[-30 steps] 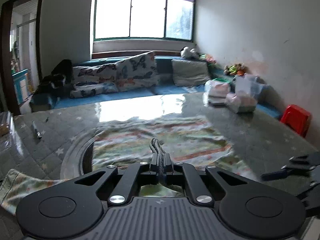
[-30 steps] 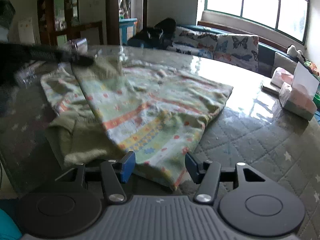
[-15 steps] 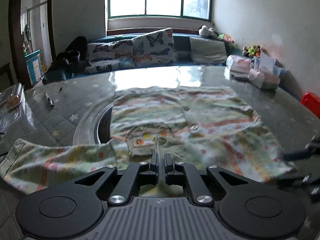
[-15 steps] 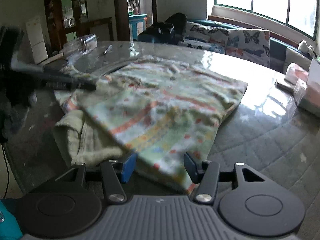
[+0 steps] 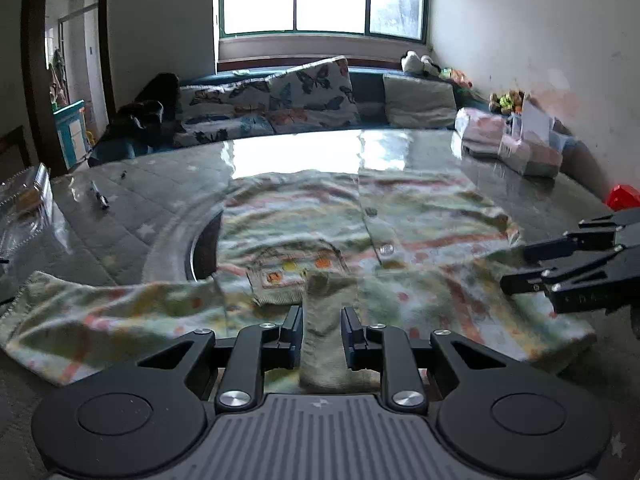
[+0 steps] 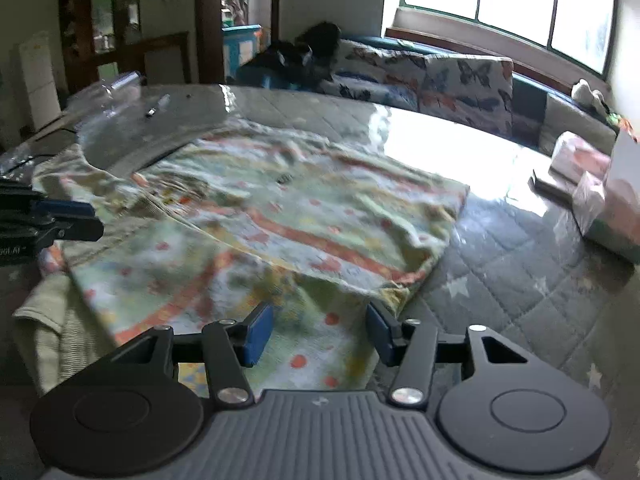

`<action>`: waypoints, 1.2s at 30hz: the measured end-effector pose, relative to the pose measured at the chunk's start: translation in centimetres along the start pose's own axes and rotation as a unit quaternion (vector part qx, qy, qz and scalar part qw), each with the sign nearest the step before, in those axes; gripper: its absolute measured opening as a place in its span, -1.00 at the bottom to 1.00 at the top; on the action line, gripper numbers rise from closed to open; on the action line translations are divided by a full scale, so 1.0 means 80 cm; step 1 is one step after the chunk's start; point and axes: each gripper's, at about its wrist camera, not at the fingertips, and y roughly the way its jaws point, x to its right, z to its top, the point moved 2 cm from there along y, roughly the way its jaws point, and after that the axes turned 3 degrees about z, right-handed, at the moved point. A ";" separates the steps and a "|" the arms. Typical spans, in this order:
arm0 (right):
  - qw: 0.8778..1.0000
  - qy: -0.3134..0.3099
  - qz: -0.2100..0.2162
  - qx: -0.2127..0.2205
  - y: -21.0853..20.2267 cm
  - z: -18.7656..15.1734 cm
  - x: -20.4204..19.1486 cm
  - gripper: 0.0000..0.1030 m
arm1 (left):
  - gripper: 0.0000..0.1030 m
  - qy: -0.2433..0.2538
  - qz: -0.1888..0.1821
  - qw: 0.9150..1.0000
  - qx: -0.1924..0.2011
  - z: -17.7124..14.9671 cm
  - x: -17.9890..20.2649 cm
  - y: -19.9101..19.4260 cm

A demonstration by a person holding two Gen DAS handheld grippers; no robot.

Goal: Fold clothes

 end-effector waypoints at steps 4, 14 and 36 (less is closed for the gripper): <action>1.000 -0.005 -0.010 0.008 -0.007 -0.001 -0.002 0.02 | -0.56 0.000 0.004 1.000 -0.014 -0.010 -0.003 0.010; 1.000 -0.015 0.013 0.007 -0.019 -0.020 -0.029 0.06 | -0.11 -0.034 0.027 0.999 0.000 -0.011 -0.027 -0.008; 0.999 -0.009 0.031 0.011 -0.018 -0.020 -0.049 0.11 | 0.27 -0.213 0.280 0.936 0.009 -0.027 -0.254 -0.019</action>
